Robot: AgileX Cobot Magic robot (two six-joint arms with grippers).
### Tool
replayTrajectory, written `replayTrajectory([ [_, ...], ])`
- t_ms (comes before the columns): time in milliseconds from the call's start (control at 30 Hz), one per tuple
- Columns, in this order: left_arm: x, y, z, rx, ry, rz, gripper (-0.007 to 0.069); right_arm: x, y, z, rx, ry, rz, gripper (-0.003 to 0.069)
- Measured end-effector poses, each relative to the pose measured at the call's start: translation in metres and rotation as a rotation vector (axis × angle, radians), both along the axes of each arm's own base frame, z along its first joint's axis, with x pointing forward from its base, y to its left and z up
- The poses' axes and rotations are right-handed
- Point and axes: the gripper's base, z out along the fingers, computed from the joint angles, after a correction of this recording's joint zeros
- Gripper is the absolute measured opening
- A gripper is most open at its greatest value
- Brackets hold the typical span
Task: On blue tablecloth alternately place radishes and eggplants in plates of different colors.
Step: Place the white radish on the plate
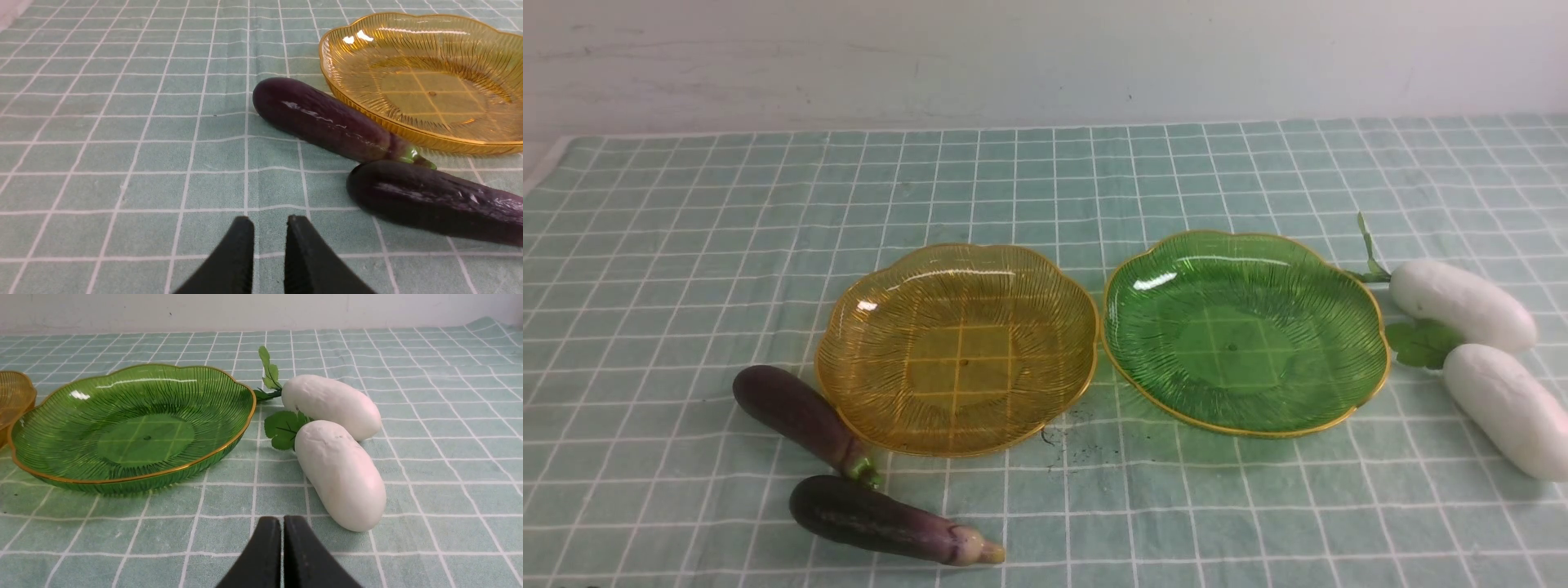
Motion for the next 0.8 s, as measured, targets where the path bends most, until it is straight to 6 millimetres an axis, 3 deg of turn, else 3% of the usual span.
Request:
replayTrajectory([
  [300,0.000,0.000,0.000,0.000,0.000,0.000,0.0099,0.000,0.000,0.000,-0.001,0.000,0.000,0.0002],
  [400,0.000,-0.002,0.000,-0.076,0.001,0.003,0.0099,0.000,0.000,0.000,0.011,0.000,0.001,0.0002],
  [500,0.000,-0.010,0.002,-0.452,0.010,0.025,0.0099,0.000,0.005,0.002,0.321,-0.018,-0.012,0.0002],
  [600,0.000,-0.020,0.010,-0.993,0.025,0.051,0.0099,0.001,0.010,0.005,0.707,-0.039,-0.021,0.0002],
  [667,0.000,-0.022,0.015,-1.170,0.021,0.054,0.0099,0.001,0.011,0.007,0.826,-0.047,-0.021,0.0002],
  [800,0.001,-0.022,0.020,-1.319,0.001,0.057,0.0099,0.001,0.012,0.009,0.916,-0.054,-0.020,0.0002],
])
